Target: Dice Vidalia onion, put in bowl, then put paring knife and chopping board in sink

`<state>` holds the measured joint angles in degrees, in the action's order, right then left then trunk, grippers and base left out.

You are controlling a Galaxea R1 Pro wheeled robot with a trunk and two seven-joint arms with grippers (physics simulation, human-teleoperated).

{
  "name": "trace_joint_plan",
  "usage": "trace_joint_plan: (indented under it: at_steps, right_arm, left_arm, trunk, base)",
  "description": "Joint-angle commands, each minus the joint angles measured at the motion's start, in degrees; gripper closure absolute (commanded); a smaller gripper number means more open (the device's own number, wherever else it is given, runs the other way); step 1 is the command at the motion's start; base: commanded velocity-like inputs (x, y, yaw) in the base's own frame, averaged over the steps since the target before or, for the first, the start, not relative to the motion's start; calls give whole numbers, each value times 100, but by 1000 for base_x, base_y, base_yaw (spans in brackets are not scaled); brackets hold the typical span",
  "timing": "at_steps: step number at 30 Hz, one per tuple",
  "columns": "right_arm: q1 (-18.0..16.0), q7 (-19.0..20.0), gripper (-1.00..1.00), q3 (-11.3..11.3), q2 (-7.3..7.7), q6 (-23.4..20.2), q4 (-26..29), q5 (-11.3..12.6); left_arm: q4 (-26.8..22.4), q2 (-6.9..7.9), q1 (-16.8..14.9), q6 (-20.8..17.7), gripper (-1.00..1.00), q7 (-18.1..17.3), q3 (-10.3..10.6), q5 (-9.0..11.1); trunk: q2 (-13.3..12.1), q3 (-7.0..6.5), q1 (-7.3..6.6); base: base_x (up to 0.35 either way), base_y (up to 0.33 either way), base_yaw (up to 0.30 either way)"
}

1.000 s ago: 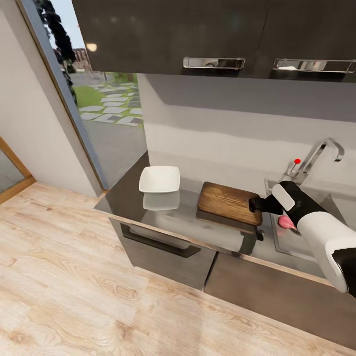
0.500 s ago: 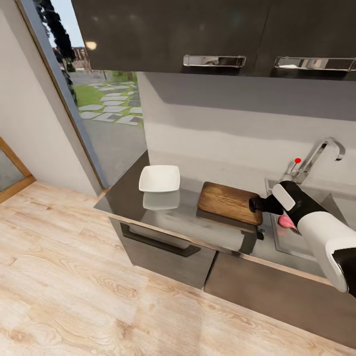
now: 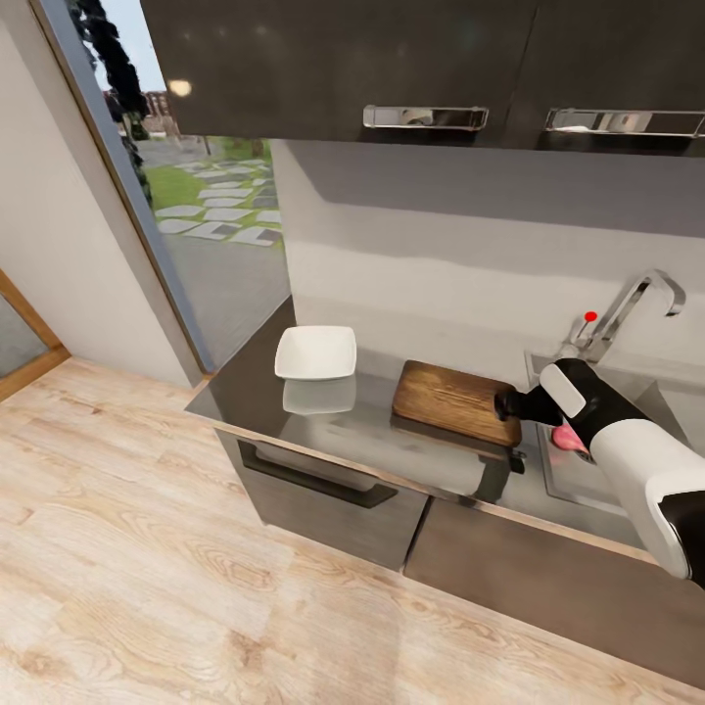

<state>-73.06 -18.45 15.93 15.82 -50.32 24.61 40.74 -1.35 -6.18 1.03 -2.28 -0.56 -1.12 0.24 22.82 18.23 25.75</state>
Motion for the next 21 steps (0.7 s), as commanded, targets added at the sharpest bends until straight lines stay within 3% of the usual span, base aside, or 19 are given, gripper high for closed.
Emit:
trace_joint_plan:
  at_steps: [1,21]
  right_arm:
    - [-5,-44,100,42,8,-13,8,66]
    - [-6,-53,100,42,9,-13,8,60]
  left_arm:
    - [-14,-1,3,-24,-100,-6,-11,6]
    - [-14,3,3,-24,-100,-4,-13,2]
  trunk:
    - [9,9,3]
    - [9,54,3]
  base:
    - [0,0,0]
    - [0,0,0]
